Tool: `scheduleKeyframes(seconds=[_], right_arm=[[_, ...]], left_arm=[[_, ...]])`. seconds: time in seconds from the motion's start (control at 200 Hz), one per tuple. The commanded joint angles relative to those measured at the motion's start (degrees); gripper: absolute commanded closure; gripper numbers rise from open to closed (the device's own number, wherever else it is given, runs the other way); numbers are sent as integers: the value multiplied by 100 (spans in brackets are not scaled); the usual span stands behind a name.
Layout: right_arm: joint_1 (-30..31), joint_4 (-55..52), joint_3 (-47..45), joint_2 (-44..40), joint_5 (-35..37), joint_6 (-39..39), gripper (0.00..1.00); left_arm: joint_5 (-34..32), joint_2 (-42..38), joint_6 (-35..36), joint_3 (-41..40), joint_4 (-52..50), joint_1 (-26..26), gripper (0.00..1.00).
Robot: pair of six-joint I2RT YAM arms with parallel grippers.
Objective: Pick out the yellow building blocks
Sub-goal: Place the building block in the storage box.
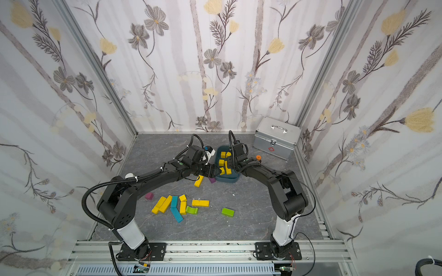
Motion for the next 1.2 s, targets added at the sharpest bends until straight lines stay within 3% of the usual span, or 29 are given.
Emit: scheduleKeyframes(seconds=[0.0,0.759,1.009,1.194], right_arm=[[-46,-6,202,200,123,-7,89],[-131,-235,756,843,49,178,74],[-104,-155,611,797,2,264,58],[-67,-90,540,664,-60,281,55]], left_arm=[[114,49,44,-10,-65,-32,32],[-134,-312,265,-6,-283,-129,30],[-288,-466,377,-88,-231,-120,29],[-312,-442,363,-81,-228,-120,29]])
